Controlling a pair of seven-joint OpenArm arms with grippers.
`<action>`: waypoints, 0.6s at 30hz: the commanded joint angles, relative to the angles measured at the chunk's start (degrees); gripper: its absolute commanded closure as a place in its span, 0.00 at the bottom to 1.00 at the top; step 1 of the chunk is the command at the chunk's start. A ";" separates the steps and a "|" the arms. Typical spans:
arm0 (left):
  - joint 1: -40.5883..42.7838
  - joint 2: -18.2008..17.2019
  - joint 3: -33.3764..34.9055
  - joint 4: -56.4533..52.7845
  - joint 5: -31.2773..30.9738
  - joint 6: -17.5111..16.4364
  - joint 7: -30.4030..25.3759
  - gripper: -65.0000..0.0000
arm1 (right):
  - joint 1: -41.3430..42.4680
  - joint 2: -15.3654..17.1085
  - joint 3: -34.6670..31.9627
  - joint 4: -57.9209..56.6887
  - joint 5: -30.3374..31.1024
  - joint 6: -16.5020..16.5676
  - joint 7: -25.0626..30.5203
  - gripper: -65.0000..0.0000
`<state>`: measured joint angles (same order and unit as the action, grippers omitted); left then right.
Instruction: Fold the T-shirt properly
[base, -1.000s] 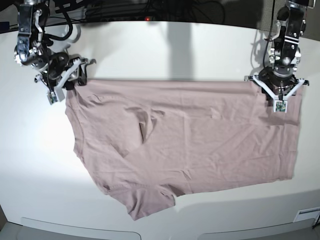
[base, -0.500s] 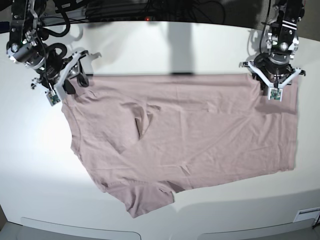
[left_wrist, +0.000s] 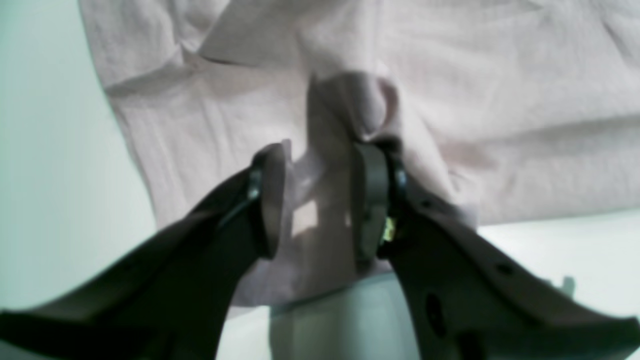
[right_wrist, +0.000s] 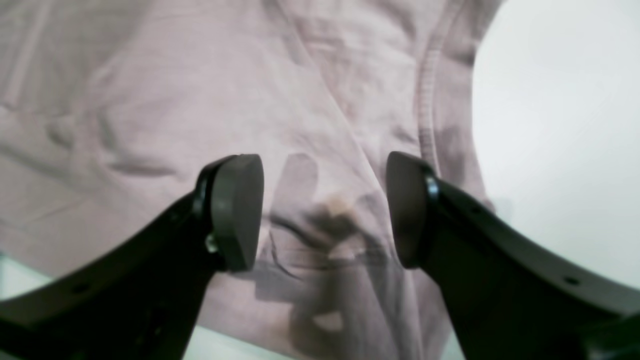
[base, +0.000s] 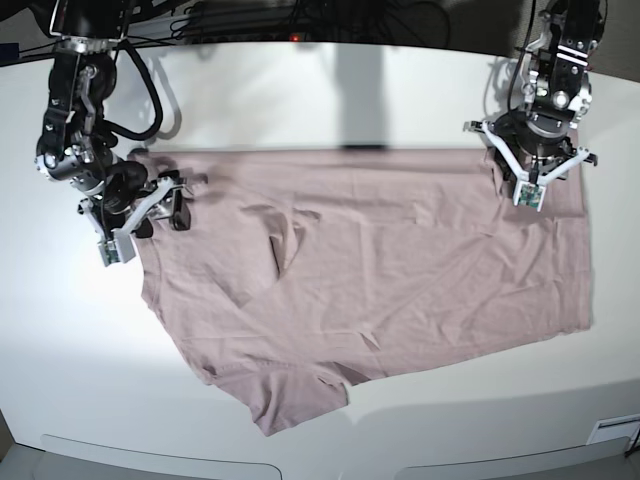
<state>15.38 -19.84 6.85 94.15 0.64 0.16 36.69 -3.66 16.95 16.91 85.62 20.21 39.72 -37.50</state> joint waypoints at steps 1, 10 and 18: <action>-0.13 -0.83 -0.13 -0.74 0.76 0.20 -0.09 0.66 | 0.61 1.14 -0.46 0.81 0.83 0.28 1.03 0.40; -0.70 -2.25 -0.17 -8.55 2.34 0.22 -5.46 0.66 | 0.66 2.91 -2.69 0.90 1.46 0.28 0.96 0.40; -3.54 -4.42 -0.17 -8.11 6.88 0.39 -3.52 0.66 | 0.66 2.91 -2.73 0.90 1.46 0.28 -0.09 0.40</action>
<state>11.90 -23.46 6.85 85.91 7.53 0.86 31.53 -3.84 19.05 13.87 85.49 20.99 39.72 -38.50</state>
